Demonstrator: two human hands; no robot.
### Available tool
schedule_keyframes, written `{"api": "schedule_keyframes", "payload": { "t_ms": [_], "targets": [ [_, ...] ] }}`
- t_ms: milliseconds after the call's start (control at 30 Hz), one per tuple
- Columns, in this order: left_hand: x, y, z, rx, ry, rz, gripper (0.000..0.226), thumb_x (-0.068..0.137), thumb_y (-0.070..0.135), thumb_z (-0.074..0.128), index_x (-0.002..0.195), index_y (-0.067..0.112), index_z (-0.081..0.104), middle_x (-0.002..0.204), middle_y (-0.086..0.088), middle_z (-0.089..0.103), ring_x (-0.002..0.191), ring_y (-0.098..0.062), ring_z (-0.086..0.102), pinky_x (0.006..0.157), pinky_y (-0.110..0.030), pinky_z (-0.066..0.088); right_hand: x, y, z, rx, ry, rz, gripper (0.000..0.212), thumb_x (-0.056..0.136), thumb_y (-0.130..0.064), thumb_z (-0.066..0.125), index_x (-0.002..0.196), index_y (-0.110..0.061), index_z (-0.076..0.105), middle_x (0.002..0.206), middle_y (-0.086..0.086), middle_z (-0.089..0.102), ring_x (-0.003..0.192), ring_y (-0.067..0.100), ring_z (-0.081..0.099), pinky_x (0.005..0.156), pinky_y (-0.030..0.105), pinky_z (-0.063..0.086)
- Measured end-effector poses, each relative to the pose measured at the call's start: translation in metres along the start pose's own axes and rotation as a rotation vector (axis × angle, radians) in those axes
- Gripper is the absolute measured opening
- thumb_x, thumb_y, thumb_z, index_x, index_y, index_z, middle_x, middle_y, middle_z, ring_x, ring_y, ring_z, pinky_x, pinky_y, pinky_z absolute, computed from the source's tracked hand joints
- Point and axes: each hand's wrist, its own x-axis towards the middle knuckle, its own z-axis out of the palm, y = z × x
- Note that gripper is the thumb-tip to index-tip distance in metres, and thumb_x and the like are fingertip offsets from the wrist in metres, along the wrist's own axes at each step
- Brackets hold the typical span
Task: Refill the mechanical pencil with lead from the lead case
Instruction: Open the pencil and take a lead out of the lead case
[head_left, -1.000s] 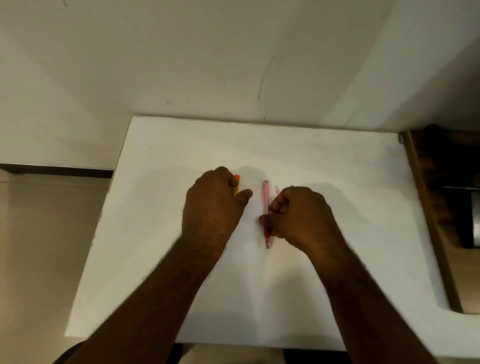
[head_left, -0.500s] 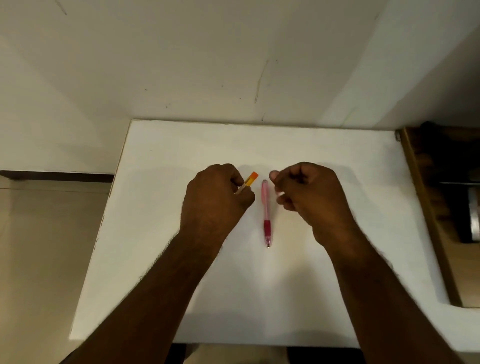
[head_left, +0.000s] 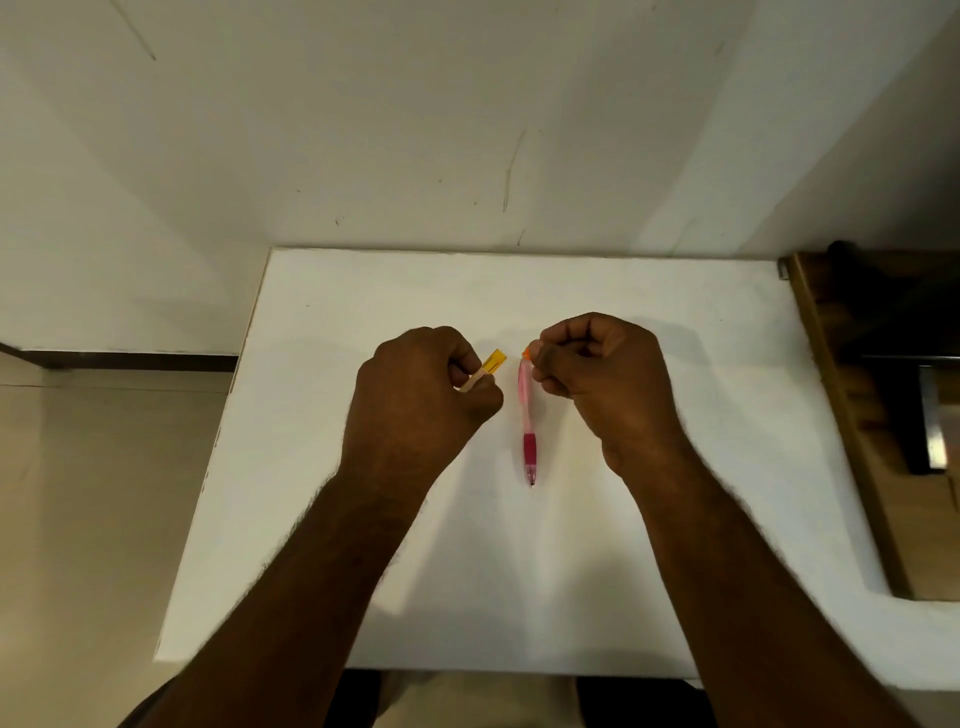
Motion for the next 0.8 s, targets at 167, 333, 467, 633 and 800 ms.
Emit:
{"api": "schedule_keyframes", "payload": {
  "t_ms": [167, 333, 467, 633, 800],
  "targets": [
    [0.006, -0.010, -0.007, -0.005, 0.033, -0.035, 0.012, 0.067, 0.034, 0.075, 0.071, 0.027, 0.067, 0.066, 0.013, 0.064, 0.063, -0.005, 0.061, 0.058, -0.025, 0.047, -0.012, 0.006, 0.030, -0.545, -0.122, -0.195, 0.006, 0.083, -0.026, 0.079, 0.088, -0.024, 0.077, 0.085, -0.007, 0.077, 0.081, 0.015, 0.072, 0.079, 0.031, 0.056],
    [0.008, -0.014, -0.008, -0.018, 0.000, -0.032, 0.013, 0.069, 0.038, 0.077, 0.072, 0.029, 0.068, 0.066, 0.015, 0.064, 0.062, -0.003, 0.062, 0.055, -0.018, 0.040, -0.023, 0.016, 0.052, -0.838, -0.238, -0.225, 0.019, 0.099, -0.029, 0.061, 0.104, -0.019, 0.075, 0.113, 0.011, 0.077, 0.121, 0.030, 0.065, 0.108, 0.035, 0.045],
    [0.010, -0.017, -0.008, -0.006, -0.028, -0.051, 0.013, 0.068, 0.040, 0.076, 0.073, 0.031, 0.067, 0.067, 0.016, 0.065, 0.064, -0.003, 0.062, 0.056, -0.020, 0.044, -0.023, 0.014, 0.050, -0.850, -0.213, -0.263, 0.017, 0.098, -0.029, 0.062, 0.100, -0.020, 0.076, 0.104, 0.005, 0.077, 0.103, 0.024, 0.070, 0.096, 0.032, 0.049],
    [0.013, -0.018, -0.010, -0.021, -0.046, -0.043, 0.016, 0.062, 0.039, 0.075, 0.073, 0.031, 0.066, 0.068, 0.014, 0.066, 0.064, -0.006, 0.063, 0.060, -0.026, 0.052, -0.008, -0.001, 0.033, -0.133, -0.069, -0.008, 0.011, 0.095, -0.019, 0.069, 0.093, -0.023, 0.079, 0.088, -0.002, 0.080, 0.080, 0.016, 0.077, 0.083, 0.032, 0.062],
    [0.014, -0.015, -0.011, -0.063, -0.054, 0.053, 0.015, 0.064, 0.036, 0.077, 0.076, 0.030, 0.069, 0.072, 0.013, 0.064, 0.065, -0.004, 0.060, 0.058, -0.022, 0.044, -0.007, -0.004, 0.029, 0.338, -0.212, 0.258, 0.013, 0.094, -0.005, 0.069, 0.097, -0.012, 0.080, 0.092, 0.008, 0.082, 0.086, 0.020, 0.080, 0.080, 0.028, 0.063]
  ]
}}
